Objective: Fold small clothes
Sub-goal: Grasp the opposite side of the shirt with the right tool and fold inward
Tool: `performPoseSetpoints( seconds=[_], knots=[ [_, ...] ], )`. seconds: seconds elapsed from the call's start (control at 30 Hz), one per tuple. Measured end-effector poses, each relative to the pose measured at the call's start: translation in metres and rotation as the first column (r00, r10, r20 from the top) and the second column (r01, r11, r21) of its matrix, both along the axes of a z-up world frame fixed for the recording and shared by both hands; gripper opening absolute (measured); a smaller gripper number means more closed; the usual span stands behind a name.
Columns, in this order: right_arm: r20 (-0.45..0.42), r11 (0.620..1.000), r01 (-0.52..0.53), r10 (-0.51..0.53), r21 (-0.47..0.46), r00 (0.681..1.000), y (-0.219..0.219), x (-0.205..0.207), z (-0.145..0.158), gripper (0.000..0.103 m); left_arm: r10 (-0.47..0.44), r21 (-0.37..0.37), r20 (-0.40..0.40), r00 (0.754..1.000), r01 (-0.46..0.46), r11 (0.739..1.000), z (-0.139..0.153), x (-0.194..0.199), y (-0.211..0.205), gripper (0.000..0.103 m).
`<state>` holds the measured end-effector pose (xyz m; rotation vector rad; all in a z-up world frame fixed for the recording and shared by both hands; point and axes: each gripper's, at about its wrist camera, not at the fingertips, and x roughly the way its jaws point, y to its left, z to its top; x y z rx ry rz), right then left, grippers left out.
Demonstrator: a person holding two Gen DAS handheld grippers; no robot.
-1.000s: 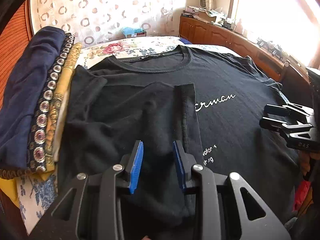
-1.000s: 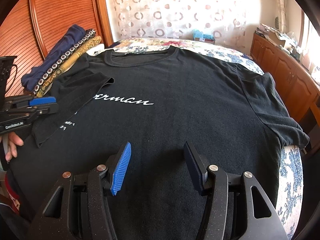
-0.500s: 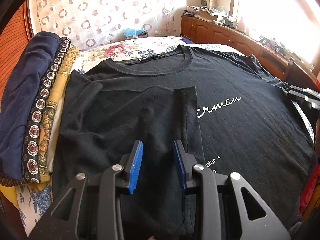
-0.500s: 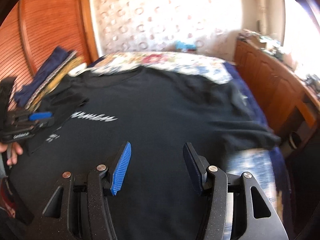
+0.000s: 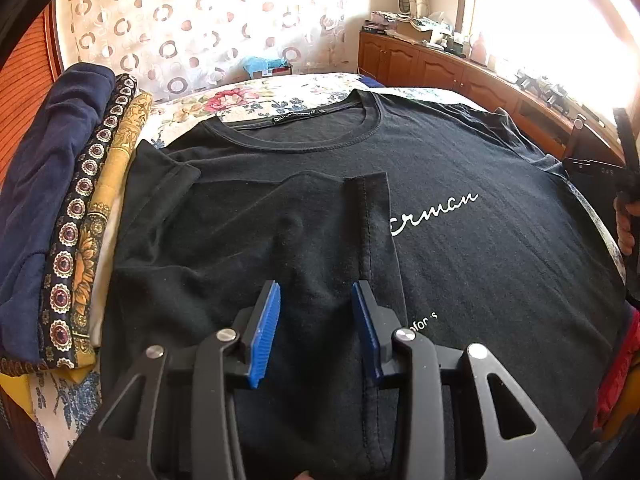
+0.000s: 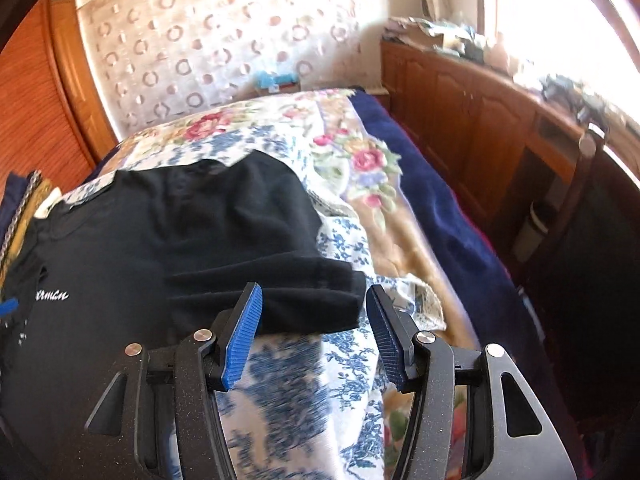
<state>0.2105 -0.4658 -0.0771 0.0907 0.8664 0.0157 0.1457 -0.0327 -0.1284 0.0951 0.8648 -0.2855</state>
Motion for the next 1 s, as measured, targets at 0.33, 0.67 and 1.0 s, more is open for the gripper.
performPoseSetpoints(
  seconds=[0.33, 0.67, 1.0],
  knots=[
    [-0.082, 0.988, -0.016, 0.029, 0.152, 0.996, -0.015, 0.02, -0.016, 0.049, 0.008, -0.002, -0.001, 1.0, -0.008, 1.0, -0.001, 0.002, 0.003, 0.038],
    [0.032, 0.995, -0.101, 0.101, 0.001, 0.994, 0.024, 0.015, 0.011, 0.007, 0.013, 0.0, -0.001, 1.0, -0.013, 1.0, 0.0, 0.002, 0.006, 0.039],
    [0.201, 0.95, -0.314, 0.308, -0.006, 0.93, 0.102, 0.001, 0.061, 0.007, 0.048, -0.058, 0.072, 0.996, -0.044, 0.997, 0.032, -0.022, 0.021, 0.039]
  ],
)
